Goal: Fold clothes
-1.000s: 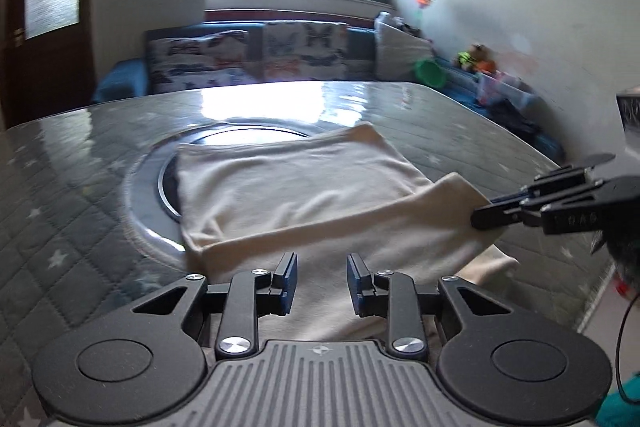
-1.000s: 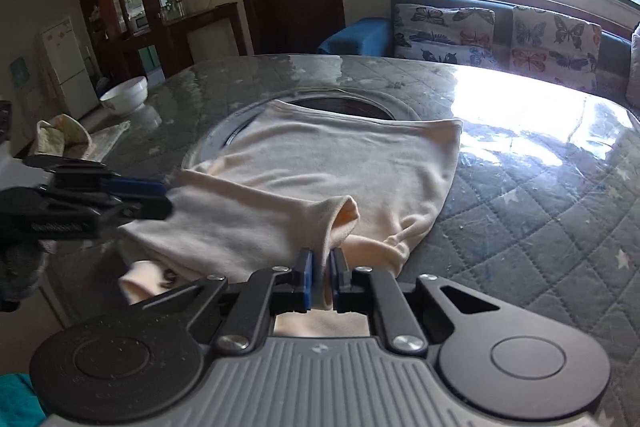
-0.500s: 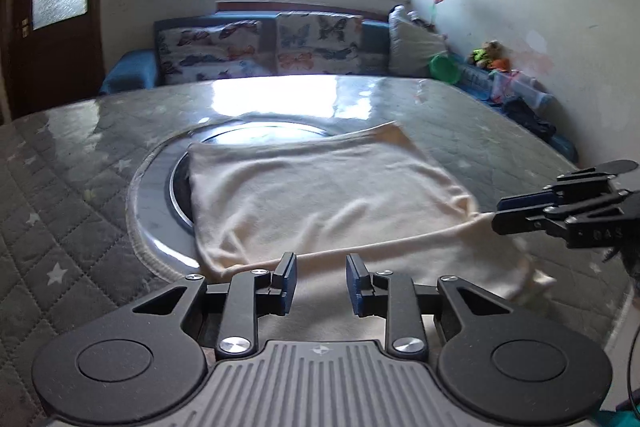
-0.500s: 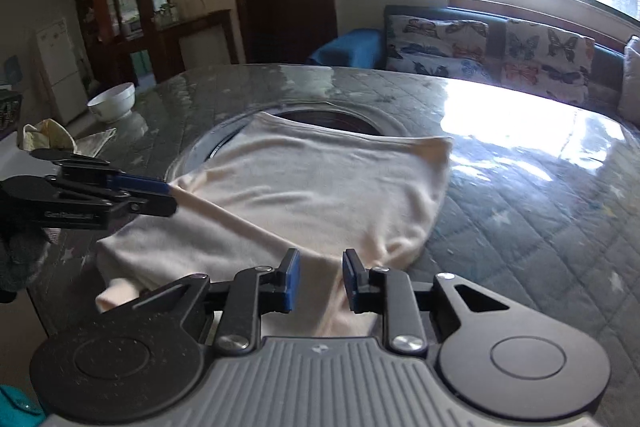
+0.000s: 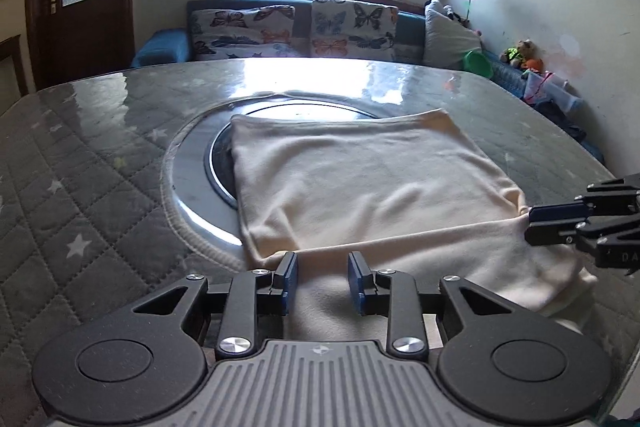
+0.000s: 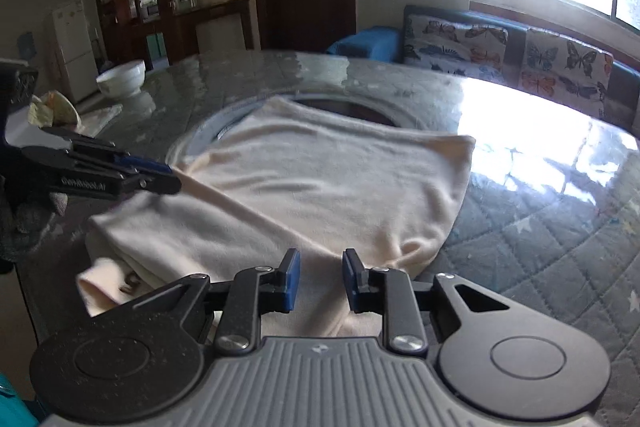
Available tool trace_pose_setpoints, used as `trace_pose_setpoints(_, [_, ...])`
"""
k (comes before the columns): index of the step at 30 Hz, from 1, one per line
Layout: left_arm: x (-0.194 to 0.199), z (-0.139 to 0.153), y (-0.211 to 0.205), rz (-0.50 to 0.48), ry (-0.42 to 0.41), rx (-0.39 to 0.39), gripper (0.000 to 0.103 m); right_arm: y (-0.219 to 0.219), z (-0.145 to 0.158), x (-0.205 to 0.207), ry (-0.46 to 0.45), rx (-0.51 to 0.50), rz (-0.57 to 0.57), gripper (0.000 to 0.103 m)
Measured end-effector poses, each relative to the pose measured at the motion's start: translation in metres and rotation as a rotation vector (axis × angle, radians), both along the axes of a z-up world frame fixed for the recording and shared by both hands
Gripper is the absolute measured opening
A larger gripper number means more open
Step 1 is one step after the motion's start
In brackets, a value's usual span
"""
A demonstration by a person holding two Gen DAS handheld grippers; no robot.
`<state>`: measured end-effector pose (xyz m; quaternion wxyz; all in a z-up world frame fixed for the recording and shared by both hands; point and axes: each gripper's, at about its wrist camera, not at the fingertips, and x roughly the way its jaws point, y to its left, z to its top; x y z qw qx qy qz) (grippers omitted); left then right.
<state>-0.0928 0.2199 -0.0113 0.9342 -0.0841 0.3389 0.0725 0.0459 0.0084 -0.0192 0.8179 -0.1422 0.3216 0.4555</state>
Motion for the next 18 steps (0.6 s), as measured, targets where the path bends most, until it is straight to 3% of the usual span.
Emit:
trace_pose_setpoints(2, [-0.006,0.004,-0.003,-0.015,-0.009,0.008,0.03,0.0,-0.004,0.001,0.009,-0.014,0.003,0.024])
trace_pose_setpoints(5, [-0.022,0.015,-0.015,-0.093,-0.029,0.026,0.031,-0.004,0.003,-0.007,-0.008,-0.015,0.037,0.035])
trace_pose_setpoints(9, [-0.046,0.025,-0.034,-0.207,-0.032,0.078,0.032,-0.004,0.008,-0.019,-0.027,-0.041,0.118,0.036])
trace_pose_setpoints(13, [-0.069,0.028,-0.053,-0.313,-0.031,0.196,0.036,-0.003,0.0,-0.029,-0.04,-0.101,0.174,0.038])
trace_pose_setpoints(18, [-0.083,0.015,-0.069,-0.422,0.011,0.325,0.038,-0.012,0.01,-0.039,-0.064,-0.107,0.206,0.044])
